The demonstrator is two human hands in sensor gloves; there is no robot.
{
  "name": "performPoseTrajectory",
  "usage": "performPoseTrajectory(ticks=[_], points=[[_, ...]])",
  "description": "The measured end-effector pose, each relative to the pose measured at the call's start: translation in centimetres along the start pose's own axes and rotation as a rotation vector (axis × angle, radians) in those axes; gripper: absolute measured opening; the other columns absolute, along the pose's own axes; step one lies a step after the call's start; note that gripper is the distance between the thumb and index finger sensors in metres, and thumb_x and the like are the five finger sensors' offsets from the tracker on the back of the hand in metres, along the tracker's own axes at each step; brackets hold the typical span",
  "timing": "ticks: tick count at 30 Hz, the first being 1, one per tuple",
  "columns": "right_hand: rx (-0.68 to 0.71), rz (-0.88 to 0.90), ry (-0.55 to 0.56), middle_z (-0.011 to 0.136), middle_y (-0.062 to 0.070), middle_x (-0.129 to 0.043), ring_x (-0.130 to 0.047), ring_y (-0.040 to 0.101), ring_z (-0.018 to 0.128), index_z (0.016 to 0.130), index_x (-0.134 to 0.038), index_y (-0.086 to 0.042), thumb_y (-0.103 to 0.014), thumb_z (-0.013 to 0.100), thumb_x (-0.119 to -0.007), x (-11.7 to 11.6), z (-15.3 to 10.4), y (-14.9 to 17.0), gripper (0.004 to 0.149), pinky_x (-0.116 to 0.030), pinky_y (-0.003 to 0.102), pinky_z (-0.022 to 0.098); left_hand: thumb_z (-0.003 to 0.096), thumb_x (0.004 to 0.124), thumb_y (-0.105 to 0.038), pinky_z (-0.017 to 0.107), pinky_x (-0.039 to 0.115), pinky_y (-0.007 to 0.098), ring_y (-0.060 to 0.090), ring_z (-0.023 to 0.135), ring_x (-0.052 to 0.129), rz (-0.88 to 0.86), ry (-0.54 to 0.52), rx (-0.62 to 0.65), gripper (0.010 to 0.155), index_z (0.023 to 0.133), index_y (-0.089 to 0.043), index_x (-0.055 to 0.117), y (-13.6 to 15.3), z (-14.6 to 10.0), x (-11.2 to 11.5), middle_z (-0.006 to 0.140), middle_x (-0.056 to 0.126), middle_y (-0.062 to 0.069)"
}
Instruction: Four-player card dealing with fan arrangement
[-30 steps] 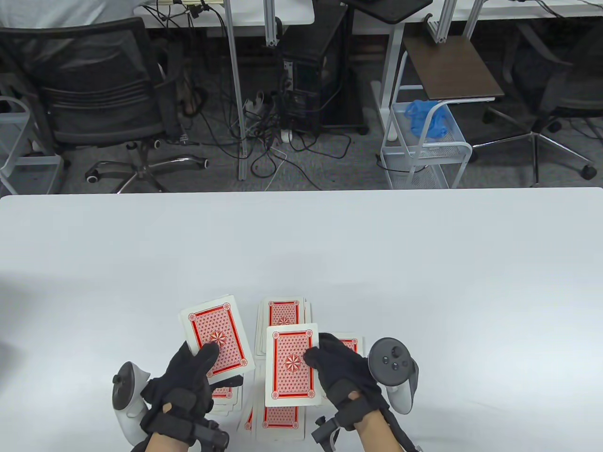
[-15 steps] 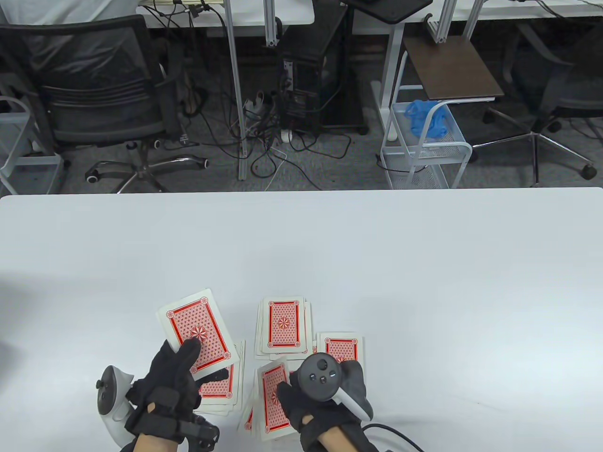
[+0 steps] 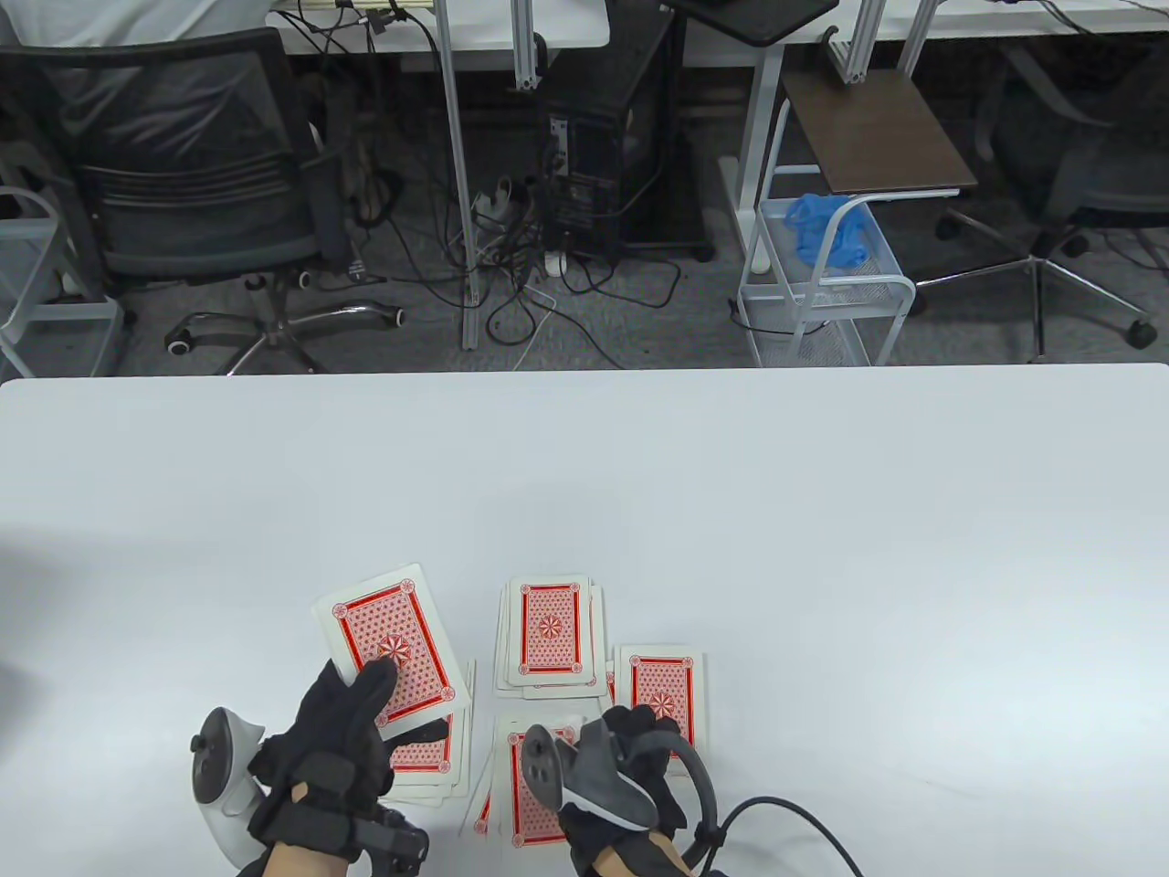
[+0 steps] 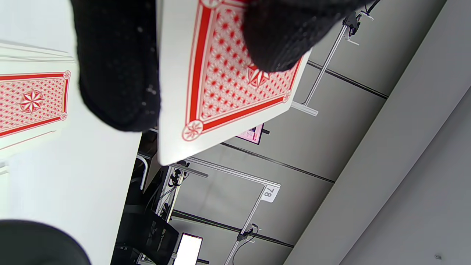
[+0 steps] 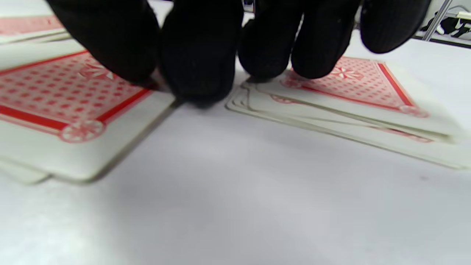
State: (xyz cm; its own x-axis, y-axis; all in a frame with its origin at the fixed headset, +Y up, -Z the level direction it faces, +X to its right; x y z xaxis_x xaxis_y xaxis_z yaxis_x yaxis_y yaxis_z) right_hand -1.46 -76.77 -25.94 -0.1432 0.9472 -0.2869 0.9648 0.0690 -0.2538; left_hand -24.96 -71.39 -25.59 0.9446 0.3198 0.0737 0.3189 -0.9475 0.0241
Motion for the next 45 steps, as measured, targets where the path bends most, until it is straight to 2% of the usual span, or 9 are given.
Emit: performPoseTrajectory(ticks=[5,9,14,18,24,29,36,40,45], points=[[0.102,0.414,0.421,0.087,0.023,-0.085,-0.089,0.050,0.072,0.088,-0.086,-0.006,-0.039,0.062,-0.062,5.8,-2.6,2.0,0.048,-0.072,0.071,0.053,0.0545,0.081,-0.037,0.039,0.102,0.040,0.031,0.068,0.113,0.102,0.047,-0.039,0.048,0.099,-0.019,0.077,0.8,0.2,1.4,0.090,0.102,0.002],[0.187,0.863,0.607,0.080,0.020,-0.094,-0.104,0.038,0.050,0.098,-0.077,-0.001,-0.043,0.062,-0.053,8.3,-4.9,4.2,0.060,-0.085,0.062,0.039,0.0527,0.085,-0.037,0.036,0.104,0.038,0.029,0.065,0.115,0.180,0.132,-0.070,0.048,0.097,-0.020,0.080,1.9,0.3,3.7,0.088,0.104,0.001],[0.195,0.860,0.685,0.074,0.010,-0.087,-0.101,0.031,0.052,0.096,-0.069,-0.005,-0.060,0.056,-0.071,9.0,-5.8,5.1,0.068,-0.087,0.058,0.040,0.0484,0.092,-0.037,0.030,0.105,0.036,0.027,0.057,0.119,0.182,0.202,-0.092,0.049,0.094,-0.021,0.083,3.1,-0.2,6.6,0.082,0.108,-0.001],[0.212,0.882,0.762,0.060,-0.001,-0.087,-0.100,0.022,0.048,0.084,-0.074,-0.013,-0.048,0.054,-0.079,9.6,-6.0,5.8,0.046,-0.088,0.054,0.042,0.0534,0.085,-0.038,0.034,0.104,0.037,0.032,0.062,0.115,0.148,0.248,-0.089,0.049,0.098,-0.018,0.079,3.3,-0.2,7.1,0.088,0.103,0.004],[0.289,1.110,0.713,0.069,0.003,-0.096,-0.102,0.028,0.058,0.089,-0.080,-0.010,-0.037,0.059,-0.072,8.9,-5.2,6.7,0.041,-0.086,0.057,0.047,0.0556,0.079,-0.035,0.041,0.100,0.043,0.037,0.072,0.110,0.059,0.325,-0.097,0.051,0.103,-0.016,0.074,3.2,0.3,6.7,0.095,0.098,0.008],[0.222,1.429,0.702,0.061,0.008,-0.096,-0.099,0.038,0.056,0.079,-0.083,-0.009,-0.038,0.064,-0.054,6.5,-4.0,8.6,0.043,-0.080,0.064,0.046,0.0551,0.079,-0.034,0.039,0.101,0.042,0.035,0.069,0.112,0.093,0.159,-0.018,0.049,0.101,-0.016,0.076,0.4,0.5,3.0,0.092,0.100,0.007],[0.079,1.113,0.483,0.084,0.022,-0.083,-0.079,0.053,0.079,0.070,-0.089,-0.007,-0.039,0.062,-0.070,5.8,-1.0,5.4,0.037,-0.065,0.074,0.056,0.0551,0.079,-0.035,0.037,0.101,0.041,0.034,0.067,0.112,0.066,-0.096,0.112,0.049,0.100,-0.016,0.076,-3.9,-0.7,-4.1,0.091,0.101,0.006],[0.142,0.858,0.172,0.099,0.031,-0.065,-0.059,0.062,0.091,0.083,-0.087,-0.005,-0.038,0.061,-0.076,5.7,3.1,-1.9,0.041,-0.053,0.079,0.060,0.0548,0.080,-0.035,0.037,0.101,0.042,0.035,0.066,0.113,0.044,-0.121,0.134,0.049,0.100,-0.016,0.077,-4.6,-1.0,-5.0,0.090,0.101,0.006],[0.021,0.607,0.111,0.099,0.033,-0.064,-0.057,0.064,0.090,0.083,-0.088,-0.002,-0.035,0.059,-0.081,4.8,6.3,-7.1,0.042,-0.045,0.083,0.060,0.0543,0.080,-0.035,0.036,0.101,0.042,0.035,0.065,0.113,0.060,-0.140,0.136,0.049,0.099,-0.015,0.078,-4.7,-1.1,-5.3,0.089,0.103,0.006]])
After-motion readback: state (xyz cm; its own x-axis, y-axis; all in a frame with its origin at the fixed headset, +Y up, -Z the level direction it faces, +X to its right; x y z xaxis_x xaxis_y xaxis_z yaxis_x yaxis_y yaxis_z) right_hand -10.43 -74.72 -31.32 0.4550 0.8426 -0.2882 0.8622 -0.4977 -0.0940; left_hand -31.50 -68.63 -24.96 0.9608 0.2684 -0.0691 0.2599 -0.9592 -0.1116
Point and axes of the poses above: the tracker on the back of each hand, its own y axis roughly to the little-finger side, its own z axis roughly from the wrist to the fingertips, x = y × z, the point moved 5 cm from there along z, roughly from the wrist to the fingertips
